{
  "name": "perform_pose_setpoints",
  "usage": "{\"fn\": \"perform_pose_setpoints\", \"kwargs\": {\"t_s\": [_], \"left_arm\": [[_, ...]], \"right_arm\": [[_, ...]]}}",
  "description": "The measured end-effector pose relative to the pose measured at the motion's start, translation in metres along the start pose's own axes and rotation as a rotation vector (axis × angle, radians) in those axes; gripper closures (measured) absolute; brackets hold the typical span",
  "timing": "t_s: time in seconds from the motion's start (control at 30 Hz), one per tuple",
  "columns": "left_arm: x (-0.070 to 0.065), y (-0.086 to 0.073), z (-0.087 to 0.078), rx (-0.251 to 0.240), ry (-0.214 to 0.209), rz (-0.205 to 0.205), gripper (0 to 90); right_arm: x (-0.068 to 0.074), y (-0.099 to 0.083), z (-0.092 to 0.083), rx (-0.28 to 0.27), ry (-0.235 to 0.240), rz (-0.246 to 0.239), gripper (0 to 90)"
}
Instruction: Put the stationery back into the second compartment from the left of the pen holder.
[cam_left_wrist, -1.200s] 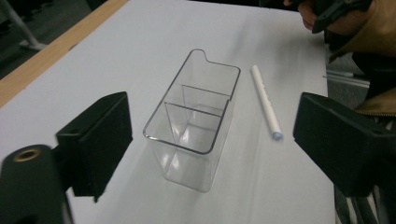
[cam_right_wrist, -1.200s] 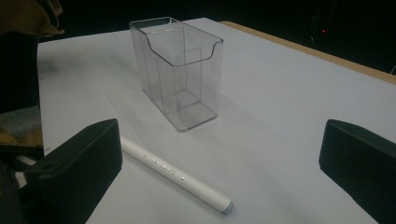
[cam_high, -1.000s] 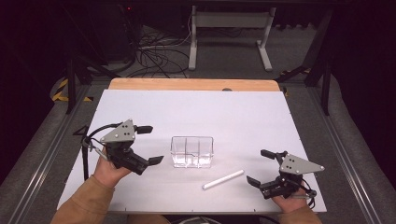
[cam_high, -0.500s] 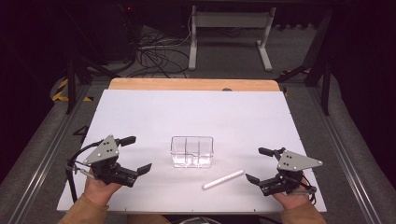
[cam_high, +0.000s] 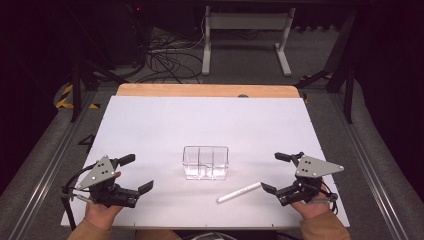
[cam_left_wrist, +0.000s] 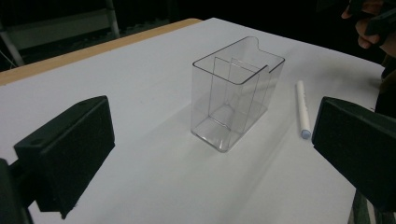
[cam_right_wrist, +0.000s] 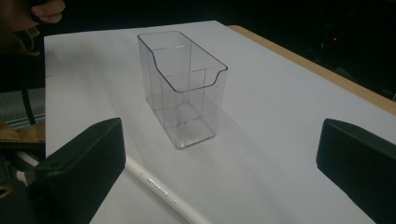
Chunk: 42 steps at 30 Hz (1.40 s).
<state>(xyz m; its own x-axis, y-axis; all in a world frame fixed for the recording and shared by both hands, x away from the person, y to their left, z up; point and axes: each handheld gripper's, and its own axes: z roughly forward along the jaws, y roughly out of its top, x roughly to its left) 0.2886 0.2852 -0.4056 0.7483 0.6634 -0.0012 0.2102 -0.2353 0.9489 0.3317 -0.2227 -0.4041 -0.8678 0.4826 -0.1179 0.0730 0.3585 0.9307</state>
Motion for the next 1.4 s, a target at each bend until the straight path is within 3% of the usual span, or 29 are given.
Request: {"fn": "perform_pose_setpoints", "kwargs": {"t_s": [0.17, 0.33, 0.83, 1.23, 1.33, 1.4], "left_arm": [[-0.001, -0.003, -0.001, -0.016, 0.005, -0.003, 0.2], [0.0, -0.008, -0.003, -0.032, 0.013, -0.007, 0.2], [-0.003, -0.018, -0.011, -0.044, 0.064, -0.021, 0.2], [-0.004, -0.019, -0.016, -0.058, 0.085, -0.028, 0.2], [-0.004, -0.019, -0.015, -0.059, 0.084, -0.024, 0.2], [-0.005, -0.019, -0.016, -0.061, 0.088, -0.022, 0.2]], "right_arm": [[-0.004, 0.004, 0.0, -0.001, 0.032, 0.019, 0.0], [-0.005, 0.013, 0.005, 0.084, 0.07, 0.011, 2.6], [-0.004, 0.035, 0.033, 0.25, 0.171, -0.135, 15.2], [-0.002, 0.045, 0.053, 0.305, 0.235, -0.213, 15.1], [-0.002, 0.048, 0.054, 0.3, 0.285, -0.225, 14.4], [-0.004, 0.048, 0.053, 0.303, 0.288, -0.23, 13.7]]}}
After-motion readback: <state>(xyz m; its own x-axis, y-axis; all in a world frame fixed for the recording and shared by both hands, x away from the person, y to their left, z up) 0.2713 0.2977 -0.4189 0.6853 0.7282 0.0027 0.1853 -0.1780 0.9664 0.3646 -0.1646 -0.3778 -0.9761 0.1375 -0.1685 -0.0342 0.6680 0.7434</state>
